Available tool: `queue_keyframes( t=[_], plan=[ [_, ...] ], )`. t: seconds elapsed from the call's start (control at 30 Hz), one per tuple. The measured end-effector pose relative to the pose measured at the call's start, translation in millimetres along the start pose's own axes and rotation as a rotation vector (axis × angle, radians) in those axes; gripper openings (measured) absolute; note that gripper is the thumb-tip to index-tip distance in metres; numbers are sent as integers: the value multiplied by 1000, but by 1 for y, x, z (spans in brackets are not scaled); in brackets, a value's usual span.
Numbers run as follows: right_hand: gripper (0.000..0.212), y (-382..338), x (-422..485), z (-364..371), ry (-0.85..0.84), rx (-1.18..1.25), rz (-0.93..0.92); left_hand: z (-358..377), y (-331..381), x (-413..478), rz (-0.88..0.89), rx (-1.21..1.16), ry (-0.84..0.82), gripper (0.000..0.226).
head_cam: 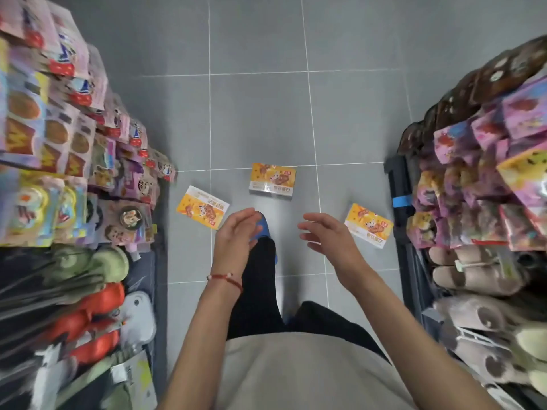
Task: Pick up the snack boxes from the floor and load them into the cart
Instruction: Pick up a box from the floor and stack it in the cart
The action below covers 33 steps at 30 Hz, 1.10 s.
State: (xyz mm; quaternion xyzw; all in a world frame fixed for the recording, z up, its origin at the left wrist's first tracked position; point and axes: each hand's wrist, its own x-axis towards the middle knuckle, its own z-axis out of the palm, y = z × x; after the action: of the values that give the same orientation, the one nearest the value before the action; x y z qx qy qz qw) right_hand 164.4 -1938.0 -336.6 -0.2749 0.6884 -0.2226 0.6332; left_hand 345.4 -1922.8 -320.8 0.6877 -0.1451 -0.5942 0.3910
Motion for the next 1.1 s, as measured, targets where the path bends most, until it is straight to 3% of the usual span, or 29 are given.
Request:
queue_keyframes(
  t=[0.23,0.47,0.7,0.87,1.1],
  plan=[
    [18,-78,100,14,70,77,65,35,71,125,-98,93,-19,13],
    [23,-70,228,17,82,-11,155,58,53,248,-234,167,14,24],
    [18,-6,342,12,99,-101,225,62,-25,382,-333,230,94,19],
    [17,55,425,12,215,-92,214,52,-102,468,-380,280,182,19],
    [8,149,554,19,269,-67,287,50,-214,581,-386,436,182,13]
  ],
)
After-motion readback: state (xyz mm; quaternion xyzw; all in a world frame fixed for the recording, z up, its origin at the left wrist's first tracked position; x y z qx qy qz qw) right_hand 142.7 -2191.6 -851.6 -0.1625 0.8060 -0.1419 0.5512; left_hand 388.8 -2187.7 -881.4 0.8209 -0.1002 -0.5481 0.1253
